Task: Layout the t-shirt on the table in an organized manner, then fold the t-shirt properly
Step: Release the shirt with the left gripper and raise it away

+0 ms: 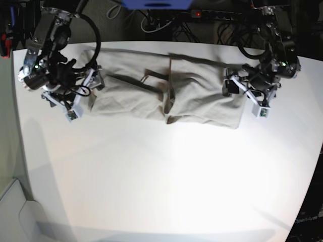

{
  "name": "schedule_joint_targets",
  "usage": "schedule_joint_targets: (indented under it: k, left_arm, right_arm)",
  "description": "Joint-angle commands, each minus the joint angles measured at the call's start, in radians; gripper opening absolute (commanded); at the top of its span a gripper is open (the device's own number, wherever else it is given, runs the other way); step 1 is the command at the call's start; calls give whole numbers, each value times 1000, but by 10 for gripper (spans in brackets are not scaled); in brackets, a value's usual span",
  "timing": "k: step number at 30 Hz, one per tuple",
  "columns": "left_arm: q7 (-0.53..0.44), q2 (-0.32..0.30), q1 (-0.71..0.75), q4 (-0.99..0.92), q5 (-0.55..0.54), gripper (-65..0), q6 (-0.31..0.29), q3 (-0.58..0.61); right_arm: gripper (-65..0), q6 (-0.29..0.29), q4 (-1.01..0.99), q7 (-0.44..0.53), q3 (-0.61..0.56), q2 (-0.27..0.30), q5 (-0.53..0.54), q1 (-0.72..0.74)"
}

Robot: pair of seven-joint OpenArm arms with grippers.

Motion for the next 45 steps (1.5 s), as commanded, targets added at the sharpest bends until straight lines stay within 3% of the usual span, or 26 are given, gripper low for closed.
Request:
schedule_joint_targets:
  k: [1, 7, 23, 29, 40, 43, 45]
  left_arm:
    - [-14, -8, -9, 17, -8, -159, 0, -3]
    - [-18, -7, -9, 21, -10, -157, 0, -8]
    - [-18, -14, -76, -37, -2, -154, 0, -194]
    - [-18, -18, -111, -166, -2, -158, 9, -264]
    - [-18, -36, -113, -174, -1, -159, 9, -293]
    - [-18, -37, -111, -174, -1, -159, 9, -295]
    - [-18, -37, -111, -174, -1, -159, 8, -295]
  right_arm:
    - [-73, -5, 8, 15, 2, 10, 13, 19]
    - [-73, -5, -101, 38, 29, 27, 15, 48]
    - [-74, -5, -329, 158, 46, 32, 15, 45]
    - [-75, -5, -338, 163, 45, 32, 15, 47]
    - [-77, -5, -341, 163, 49, 26, 19, 45]
    - [-124, -5, -338, 164, 45, 26, 22, 45]
    - [-200, -5, -338, 164, 43, 26, 21, 47]
